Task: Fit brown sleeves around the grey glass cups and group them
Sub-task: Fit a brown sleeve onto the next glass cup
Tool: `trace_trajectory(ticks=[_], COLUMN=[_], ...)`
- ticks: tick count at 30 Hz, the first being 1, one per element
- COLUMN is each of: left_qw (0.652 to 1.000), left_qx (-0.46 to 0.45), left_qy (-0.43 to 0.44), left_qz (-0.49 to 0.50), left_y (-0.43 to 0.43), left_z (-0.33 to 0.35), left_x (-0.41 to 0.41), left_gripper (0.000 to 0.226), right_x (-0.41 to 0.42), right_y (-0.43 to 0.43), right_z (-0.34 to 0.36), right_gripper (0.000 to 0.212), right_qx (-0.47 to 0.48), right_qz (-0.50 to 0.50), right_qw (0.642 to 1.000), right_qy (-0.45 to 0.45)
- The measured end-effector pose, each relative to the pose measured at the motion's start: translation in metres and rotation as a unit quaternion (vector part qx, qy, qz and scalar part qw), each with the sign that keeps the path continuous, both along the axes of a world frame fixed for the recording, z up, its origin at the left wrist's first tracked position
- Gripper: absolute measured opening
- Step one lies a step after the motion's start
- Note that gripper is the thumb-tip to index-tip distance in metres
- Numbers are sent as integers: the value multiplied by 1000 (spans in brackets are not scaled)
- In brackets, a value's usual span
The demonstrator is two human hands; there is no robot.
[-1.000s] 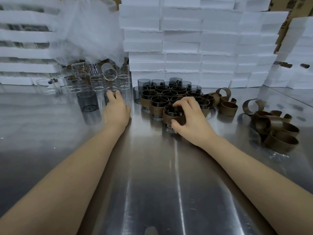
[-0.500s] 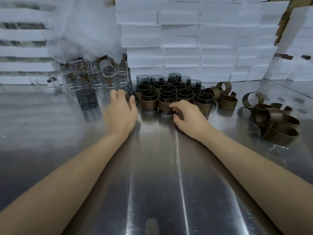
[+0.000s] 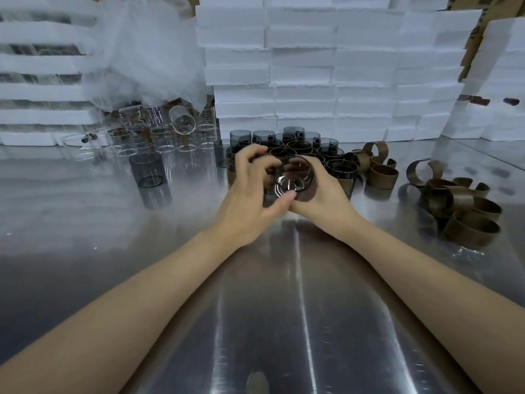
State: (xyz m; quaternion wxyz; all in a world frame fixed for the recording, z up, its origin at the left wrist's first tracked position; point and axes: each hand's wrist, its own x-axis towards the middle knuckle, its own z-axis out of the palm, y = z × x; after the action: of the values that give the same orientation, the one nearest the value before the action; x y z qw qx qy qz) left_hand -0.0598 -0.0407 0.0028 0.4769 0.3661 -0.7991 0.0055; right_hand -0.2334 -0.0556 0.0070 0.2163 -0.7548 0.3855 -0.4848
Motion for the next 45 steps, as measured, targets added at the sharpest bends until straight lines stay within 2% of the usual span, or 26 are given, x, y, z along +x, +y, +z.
trace_trajectory(ticks=[2, 3, 5, 14, 26, 32, 37, 40, 45], left_qw=[983, 969, 954, 942, 927, 881, 846, 831, 830], left_qx=[153, 213, 262, 261, 289, 358, 396, 404, 417], left_qy=[90, 99, 104, 170, 209, 267, 310, 341, 337], left_qz=[-49, -72, -100, -127, -119, -160, -176, -173, -152], left_y=[3, 4, 5, 9, 6, 0, -4, -6, -6], left_z=[1, 1, 2, 8, 8, 8, 10, 9, 9], left_x=[-5, -6, -5, -6, -4, -4, -4, -1, 1], left_gripper=[50, 47, 41, 45, 31, 26, 9, 18, 46], right_x=[0, 0, 0, 3, 2, 2, 3, 7, 5], right_y=[0, 0, -1, -2, -4, -1, 2, 5, 6], right_z=[1, 1, 0, -2, -2, -1, 0, 2, 9], right_gripper=[63, 63, 64, 67, 73, 73, 68, 63, 59], right_qx=[-16, -23, -34, -12, 12, -7, -19, -45, -96], right_qz=[-12, -12, -11, -23, -4, 23, 59, 69, 71], right_qw=[1000, 1000, 999, 1000, 1000, 999, 997, 994, 986], right_qy=[-4, 3, 11, -4, -7, 23, 48, 70, 113])
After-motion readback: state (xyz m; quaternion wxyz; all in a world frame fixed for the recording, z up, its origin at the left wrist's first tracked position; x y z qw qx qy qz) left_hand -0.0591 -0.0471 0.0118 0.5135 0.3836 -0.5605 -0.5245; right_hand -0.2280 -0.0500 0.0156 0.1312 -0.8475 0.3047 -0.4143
